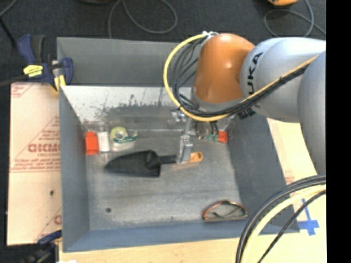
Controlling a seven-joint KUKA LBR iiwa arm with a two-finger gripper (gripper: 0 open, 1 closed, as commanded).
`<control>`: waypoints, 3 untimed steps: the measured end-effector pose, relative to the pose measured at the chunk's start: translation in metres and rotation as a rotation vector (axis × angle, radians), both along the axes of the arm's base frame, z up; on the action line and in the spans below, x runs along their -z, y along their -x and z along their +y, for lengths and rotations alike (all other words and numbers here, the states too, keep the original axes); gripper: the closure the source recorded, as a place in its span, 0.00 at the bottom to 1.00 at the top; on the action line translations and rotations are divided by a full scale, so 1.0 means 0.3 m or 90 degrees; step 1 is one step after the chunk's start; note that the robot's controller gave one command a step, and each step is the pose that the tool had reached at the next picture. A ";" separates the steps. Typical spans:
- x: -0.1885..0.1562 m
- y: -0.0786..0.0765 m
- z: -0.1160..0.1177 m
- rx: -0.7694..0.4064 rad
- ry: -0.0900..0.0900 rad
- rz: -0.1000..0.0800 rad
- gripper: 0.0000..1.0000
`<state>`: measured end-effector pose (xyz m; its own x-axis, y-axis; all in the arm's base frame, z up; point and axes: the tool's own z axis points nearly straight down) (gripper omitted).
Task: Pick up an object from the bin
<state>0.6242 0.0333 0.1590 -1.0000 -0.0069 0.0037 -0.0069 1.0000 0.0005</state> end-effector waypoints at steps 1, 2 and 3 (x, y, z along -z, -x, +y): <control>-0.017 -0.005 0.000 0.000 0.000 -0.005 0.00; 0.051 0.005 0.017 0.042 0.000 -0.009 0.00; 0.292 0.084 0.089 -0.095 -0.001 -0.008 1.00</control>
Offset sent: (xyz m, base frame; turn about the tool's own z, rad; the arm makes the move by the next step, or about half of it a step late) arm -0.0181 0.0232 -0.0824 0.2101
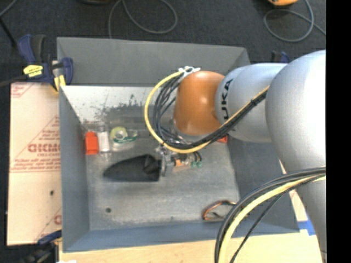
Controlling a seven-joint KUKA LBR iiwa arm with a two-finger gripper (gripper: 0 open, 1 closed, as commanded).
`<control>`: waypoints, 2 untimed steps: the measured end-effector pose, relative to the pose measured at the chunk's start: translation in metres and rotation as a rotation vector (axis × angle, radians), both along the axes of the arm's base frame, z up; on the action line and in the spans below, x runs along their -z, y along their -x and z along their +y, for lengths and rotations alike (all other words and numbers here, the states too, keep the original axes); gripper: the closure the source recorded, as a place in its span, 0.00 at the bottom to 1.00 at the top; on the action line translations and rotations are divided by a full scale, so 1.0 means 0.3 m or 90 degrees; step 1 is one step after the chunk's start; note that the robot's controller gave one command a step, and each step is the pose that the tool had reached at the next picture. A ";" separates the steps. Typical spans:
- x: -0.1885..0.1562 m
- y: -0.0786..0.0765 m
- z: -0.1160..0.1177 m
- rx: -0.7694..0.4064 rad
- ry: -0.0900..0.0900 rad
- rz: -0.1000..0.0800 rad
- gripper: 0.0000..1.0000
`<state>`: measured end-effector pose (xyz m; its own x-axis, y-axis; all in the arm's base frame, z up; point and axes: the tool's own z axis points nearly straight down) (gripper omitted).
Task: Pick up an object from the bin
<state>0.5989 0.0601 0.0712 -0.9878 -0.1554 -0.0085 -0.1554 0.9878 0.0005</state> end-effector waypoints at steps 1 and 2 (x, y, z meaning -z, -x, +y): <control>0.000 0.000 0.000 0.000 0.000 0.000 1.00; -0.369 -0.048 0.006 0.006 0.000 -0.002 1.00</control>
Offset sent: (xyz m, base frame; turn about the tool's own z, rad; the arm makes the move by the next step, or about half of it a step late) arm 0.0135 0.0034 0.1102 0.0086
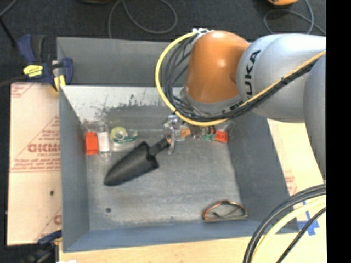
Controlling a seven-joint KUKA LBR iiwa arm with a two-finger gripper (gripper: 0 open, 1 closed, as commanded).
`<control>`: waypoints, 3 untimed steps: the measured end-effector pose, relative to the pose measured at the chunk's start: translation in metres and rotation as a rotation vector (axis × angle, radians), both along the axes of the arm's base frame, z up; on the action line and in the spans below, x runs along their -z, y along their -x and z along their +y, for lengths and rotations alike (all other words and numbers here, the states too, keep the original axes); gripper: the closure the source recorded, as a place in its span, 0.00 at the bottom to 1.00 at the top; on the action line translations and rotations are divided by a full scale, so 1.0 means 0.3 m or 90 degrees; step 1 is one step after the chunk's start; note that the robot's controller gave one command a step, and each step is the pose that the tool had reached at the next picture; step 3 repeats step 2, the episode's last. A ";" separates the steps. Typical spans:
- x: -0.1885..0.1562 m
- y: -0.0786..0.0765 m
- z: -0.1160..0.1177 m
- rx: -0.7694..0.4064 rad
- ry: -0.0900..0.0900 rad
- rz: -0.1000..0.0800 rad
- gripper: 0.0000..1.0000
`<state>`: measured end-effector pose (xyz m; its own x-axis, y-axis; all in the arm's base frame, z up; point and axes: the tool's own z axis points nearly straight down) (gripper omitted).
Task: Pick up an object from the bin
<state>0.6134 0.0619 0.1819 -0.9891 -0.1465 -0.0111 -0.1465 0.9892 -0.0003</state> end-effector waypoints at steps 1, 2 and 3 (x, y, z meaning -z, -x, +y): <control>0.000 0.000 0.000 0.000 0.000 0.000 1.00; -0.394 -0.057 0.004 -0.385 0.004 -0.005 1.00; -0.394 -0.057 0.004 -0.385 0.004 -0.005 1.00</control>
Offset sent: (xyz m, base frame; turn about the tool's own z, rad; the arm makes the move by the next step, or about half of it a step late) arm 0.0159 0.0018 0.1169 -0.6075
